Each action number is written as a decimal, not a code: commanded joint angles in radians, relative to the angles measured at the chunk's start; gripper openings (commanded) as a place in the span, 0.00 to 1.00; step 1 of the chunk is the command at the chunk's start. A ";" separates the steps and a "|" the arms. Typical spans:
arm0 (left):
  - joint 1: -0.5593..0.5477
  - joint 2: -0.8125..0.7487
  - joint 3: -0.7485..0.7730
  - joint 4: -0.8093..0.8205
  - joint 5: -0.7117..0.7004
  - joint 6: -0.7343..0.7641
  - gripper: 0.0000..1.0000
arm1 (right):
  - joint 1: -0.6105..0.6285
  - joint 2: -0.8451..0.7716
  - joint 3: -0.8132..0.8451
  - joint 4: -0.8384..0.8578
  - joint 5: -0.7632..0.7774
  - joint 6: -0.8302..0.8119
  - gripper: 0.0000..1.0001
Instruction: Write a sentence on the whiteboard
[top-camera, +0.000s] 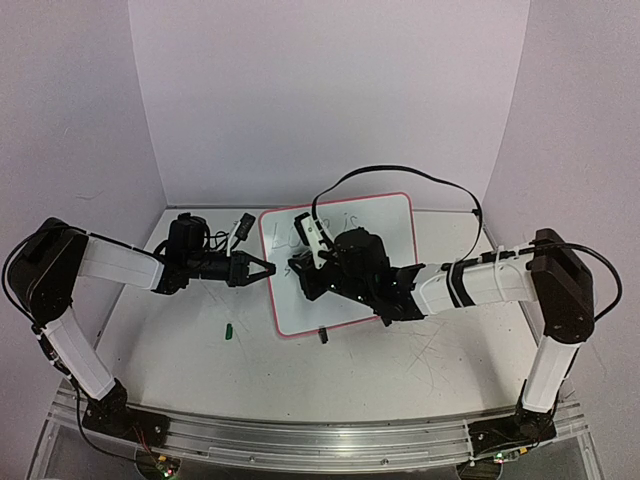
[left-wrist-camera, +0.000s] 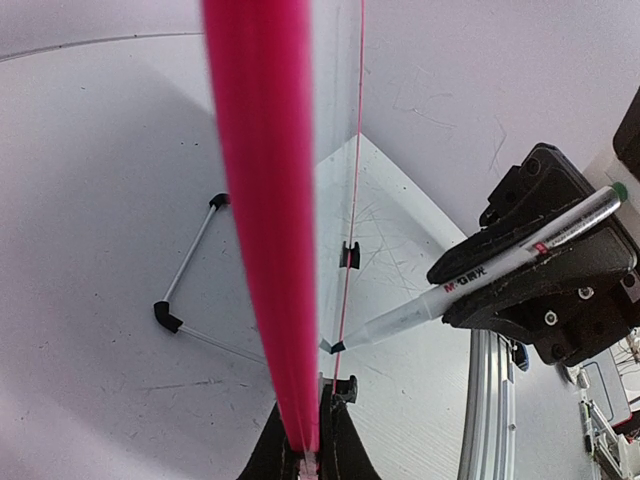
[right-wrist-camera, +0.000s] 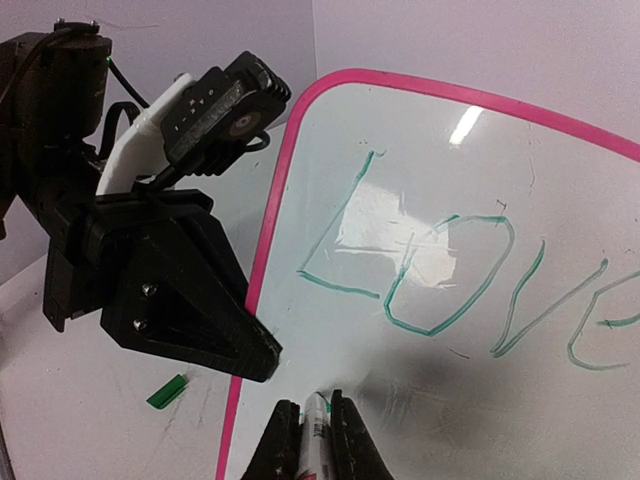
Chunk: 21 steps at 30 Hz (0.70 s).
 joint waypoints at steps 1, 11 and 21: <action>0.002 0.001 0.037 -0.011 -0.084 0.056 0.00 | -0.010 0.024 0.025 -0.003 -0.007 0.022 0.00; 0.002 -0.001 0.035 -0.011 -0.085 0.057 0.00 | 0.001 0.011 -0.021 -0.026 -0.014 0.033 0.00; 0.002 0.002 0.038 -0.012 -0.084 0.057 0.00 | 0.001 -0.014 -0.075 -0.047 -0.007 0.032 0.00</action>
